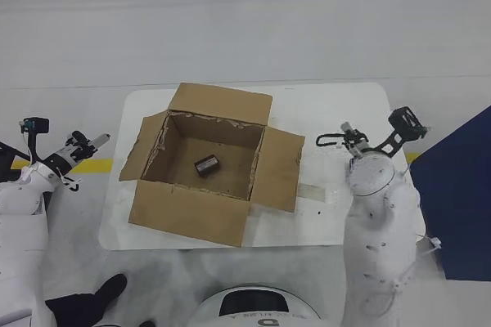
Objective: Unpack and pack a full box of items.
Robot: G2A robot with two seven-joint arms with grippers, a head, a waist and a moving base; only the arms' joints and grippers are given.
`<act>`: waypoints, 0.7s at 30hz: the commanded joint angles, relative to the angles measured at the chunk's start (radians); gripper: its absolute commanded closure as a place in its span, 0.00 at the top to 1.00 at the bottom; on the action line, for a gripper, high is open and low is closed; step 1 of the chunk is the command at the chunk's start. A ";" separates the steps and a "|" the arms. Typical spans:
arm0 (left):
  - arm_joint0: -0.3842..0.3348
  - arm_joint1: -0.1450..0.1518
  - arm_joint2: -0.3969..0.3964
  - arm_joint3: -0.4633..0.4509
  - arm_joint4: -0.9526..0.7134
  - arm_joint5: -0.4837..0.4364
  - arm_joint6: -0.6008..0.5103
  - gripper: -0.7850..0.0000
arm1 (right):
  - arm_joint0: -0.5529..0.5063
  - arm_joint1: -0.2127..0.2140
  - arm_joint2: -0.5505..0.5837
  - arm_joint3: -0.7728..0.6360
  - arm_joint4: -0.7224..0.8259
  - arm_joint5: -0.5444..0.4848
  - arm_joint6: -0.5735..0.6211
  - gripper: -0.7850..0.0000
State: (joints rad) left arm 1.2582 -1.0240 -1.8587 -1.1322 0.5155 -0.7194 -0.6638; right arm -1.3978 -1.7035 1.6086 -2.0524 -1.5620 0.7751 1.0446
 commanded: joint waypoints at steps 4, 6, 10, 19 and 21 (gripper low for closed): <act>0.000 0.000 0.000 0.000 0.000 0.000 0.000 1.00 | 0.040 -0.008 0.151 0.117 -0.010 0.012 -0.011 1.00; 0.000 0.000 0.000 0.000 0.000 0.000 0.000 1.00 | 0.058 -0.012 0.219 0.157 0.002 0.019 -0.019 1.00; 0.000 0.000 0.000 0.000 0.000 0.000 0.000 1.00 | 0.103 -0.018 0.348 0.243 0.028 0.019 -0.018 1.00; 0.000 0.000 0.000 0.000 0.000 0.000 0.000 1.00 | 0.184 -0.016 0.517 0.404 -0.001 -0.010 0.010 0.86; 0.000 0.000 0.000 0.000 0.000 0.000 0.000 1.00 | 0.191 -0.017 0.523 0.411 -0.010 -0.028 0.028 0.84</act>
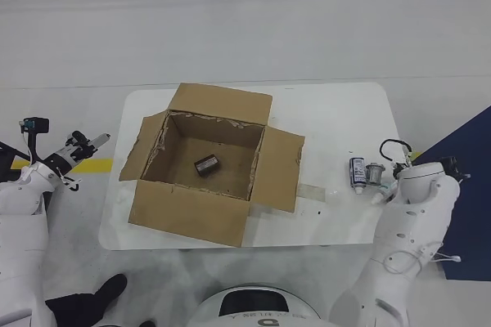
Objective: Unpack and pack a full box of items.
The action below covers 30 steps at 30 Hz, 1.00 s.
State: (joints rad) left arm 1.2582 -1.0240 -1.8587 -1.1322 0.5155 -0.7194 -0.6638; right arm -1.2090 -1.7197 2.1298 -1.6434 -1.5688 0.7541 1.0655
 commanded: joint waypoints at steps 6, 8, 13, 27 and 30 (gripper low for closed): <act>0.000 0.000 0.000 0.000 0.000 0.000 0.000 1.00 | 0.018 -0.004 0.001 0.023 -0.054 -0.035 0.035 0.78; 0.000 0.000 0.000 0.000 0.000 0.000 0.000 1.00 | 0.029 -0.003 0.005 0.034 -0.078 -0.048 0.048 0.78; 0.000 0.000 0.000 0.000 0.000 0.000 0.000 1.00 | 0.057 -0.004 0.017 0.068 -0.132 -0.072 0.073 0.69; 0.000 0.000 0.000 0.000 0.000 0.000 0.000 1.00 | 0.127 -0.033 0.038 0.149 -0.309 -0.138 0.138 0.45; 0.000 0.000 0.000 0.000 0.000 0.000 0.000 1.00 | 0.136 -0.040 0.045 0.150 -0.332 -0.150 0.151 0.40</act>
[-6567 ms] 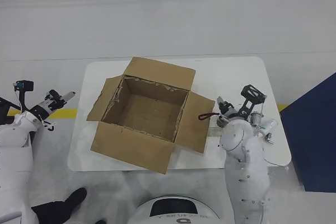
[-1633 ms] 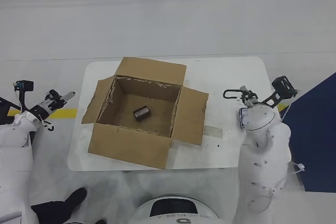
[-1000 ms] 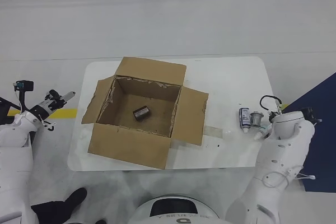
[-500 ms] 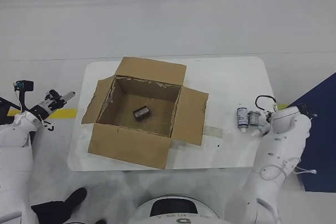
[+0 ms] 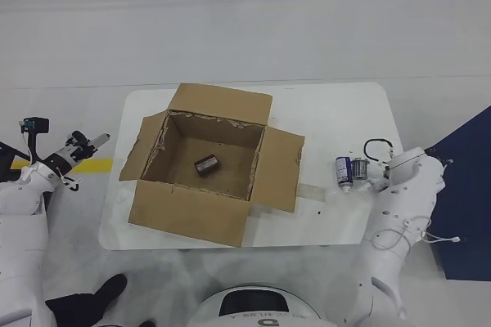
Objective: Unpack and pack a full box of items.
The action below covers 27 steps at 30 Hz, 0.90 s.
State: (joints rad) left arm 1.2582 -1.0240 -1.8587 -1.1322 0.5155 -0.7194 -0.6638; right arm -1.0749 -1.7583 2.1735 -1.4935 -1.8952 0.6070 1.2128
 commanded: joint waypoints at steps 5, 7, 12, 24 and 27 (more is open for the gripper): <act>0.000 0.000 0.000 0.000 0.000 0.000 0.000 1.00 | 0.008 -0.015 0.003 -0.011 -0.035 -0.017 0.017 0.24; 0.000 0.000 0.000 0.000 0.000 0.000 0.000 1.00 | 0.008 -0.020 0.002 -0.019 -0.044 -0.021 0.022 0.20; 0.000 0.000 0.000 0.000 0.000 0.000 0.000 1.00 | 0.006 -0.032 -0.007 -0.031 -0.056 -0.032 0.032 0.21; 0.000 0.000 0.000 0.000 0.000 0.000 0.000 1.00 | 0.017 -0.055 -0.013 -0.021 -0.080 -0.035 0.035 0.42; 0.000 0.000 0.000 0.000 0.000 0.000 0.000 1.00 | 0.023 -0.060 -0.017 -0.010 -0.092 -0.033 0.034 0.42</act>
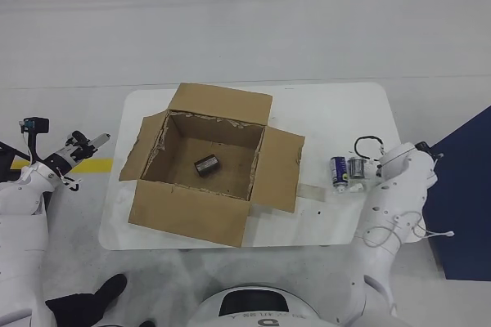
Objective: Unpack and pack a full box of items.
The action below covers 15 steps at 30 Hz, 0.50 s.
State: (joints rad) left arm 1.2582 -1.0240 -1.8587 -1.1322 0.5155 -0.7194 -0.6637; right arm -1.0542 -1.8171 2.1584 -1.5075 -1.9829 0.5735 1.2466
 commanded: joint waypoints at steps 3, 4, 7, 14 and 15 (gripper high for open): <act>0.000 0.000 0.000 0.000 0.000 0.000 0.000 1.00 | 0.011 -0.006 -0.008 0.026 -0.020 0.001 -0.001 0.42; 0.000 0.000 0.000 0.000 0.000 0.000 0.000 1.00 | 0.015 -0.007 -0.008 0.036 -0.027 0.003 -0.003 0.41; 0.000 0.000 0.000 0.000 0.000 0.000 0.000 1.00 | 0.029 -0.011 -0.008 0.057 -0.040 0.007 -0.007 0.39; 0.000 0.000 0.000 0.000 0.000 0.000 0.000 1.00 | 0.043 -0.021 -0.009 0.070 -0.066 0.004 -0.004 0.33; 0.000 0.000 0.000 0.000 0.000 0.000 0.000 1.00 | 0.044 -0.023 -0.009 0.070 -0.068 0.004 -0.004 0.33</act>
State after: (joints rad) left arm 1.2582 -1.0240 -1.8587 -1.1322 0.5155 -0.7194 -0.6638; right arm -1.0113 -1.8388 2.1495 -1.4371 -2.0492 0.5778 1.2422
